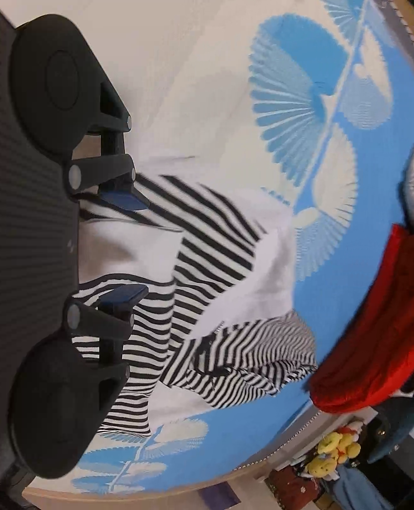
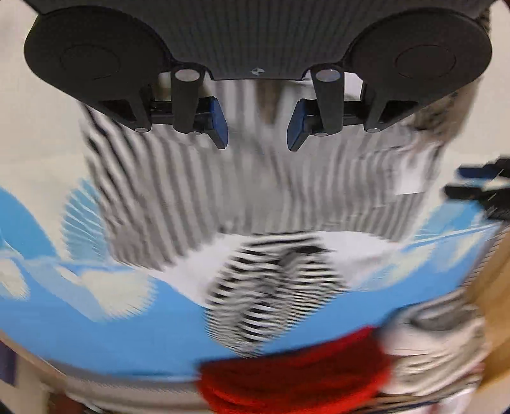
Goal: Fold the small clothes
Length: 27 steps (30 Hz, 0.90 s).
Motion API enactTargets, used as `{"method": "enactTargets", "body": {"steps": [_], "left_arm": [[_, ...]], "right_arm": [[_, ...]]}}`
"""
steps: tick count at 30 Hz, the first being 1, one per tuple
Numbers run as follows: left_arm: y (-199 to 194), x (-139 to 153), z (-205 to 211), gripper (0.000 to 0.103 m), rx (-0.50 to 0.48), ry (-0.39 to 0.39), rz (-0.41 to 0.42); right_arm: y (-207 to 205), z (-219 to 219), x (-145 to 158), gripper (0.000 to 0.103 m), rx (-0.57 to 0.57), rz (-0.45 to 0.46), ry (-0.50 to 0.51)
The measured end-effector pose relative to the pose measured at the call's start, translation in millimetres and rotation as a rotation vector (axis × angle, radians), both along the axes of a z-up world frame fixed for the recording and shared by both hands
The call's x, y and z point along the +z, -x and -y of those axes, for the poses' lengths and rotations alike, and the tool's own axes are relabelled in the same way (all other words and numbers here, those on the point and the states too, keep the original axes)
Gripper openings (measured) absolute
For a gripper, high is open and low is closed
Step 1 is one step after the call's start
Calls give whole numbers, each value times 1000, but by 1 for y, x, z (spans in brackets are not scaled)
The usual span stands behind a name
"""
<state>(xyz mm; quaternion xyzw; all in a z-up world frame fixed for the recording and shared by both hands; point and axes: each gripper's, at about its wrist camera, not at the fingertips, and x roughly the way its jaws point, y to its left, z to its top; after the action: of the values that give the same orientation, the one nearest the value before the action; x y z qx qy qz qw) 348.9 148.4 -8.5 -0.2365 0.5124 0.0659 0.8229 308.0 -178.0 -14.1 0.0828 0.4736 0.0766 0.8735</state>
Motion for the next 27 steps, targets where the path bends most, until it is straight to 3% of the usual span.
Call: {"method": "enactTargets", "body": {"steps": [7, 8, 9, 10, 11, 14, 18, 21, 24, 27], "left_arm": [[-8, -32, 14, 55, -43, 9, -86], [-8, -35, 18, 50, -57, -3, -97], [-8, -37, 22, 44, -71, -29, -104], [-8, -38, 26, 20, -85, -61, -106], [-8, -36, 28, 2, -107, -92, -102], [-5, -5, 38, 2, -170, -196, -9], [7, 38, 25, 2, -118, -213, 109], [8, 27, 10, 2, -46, -230, 45], [5, 8, 0, 3, -30, -165, -45], [6, 13, 3, 9, -37, -180, -6]], "right_arm": [[-8, 47, -28, 43, -113, -122, -61], [-8, 49, -29, 43, -120, -122, -68], [-7, 50, -27, 43, -122, -121, -69], [-5, 51, -27, 43, -123, -117, -70], [-5, 51, -26, 43, -125, -113, -70], [-5, 51, -20, 44, -129, -96, -85], [-9, 50, -6, 44, -130, -31, -91], [-10, 51, -6, 44, -150, -30, -51], [-12, 58, -19, 44, -205, -101, -21], [-13, 63, -29, 43, -231, -139, 3]]}}
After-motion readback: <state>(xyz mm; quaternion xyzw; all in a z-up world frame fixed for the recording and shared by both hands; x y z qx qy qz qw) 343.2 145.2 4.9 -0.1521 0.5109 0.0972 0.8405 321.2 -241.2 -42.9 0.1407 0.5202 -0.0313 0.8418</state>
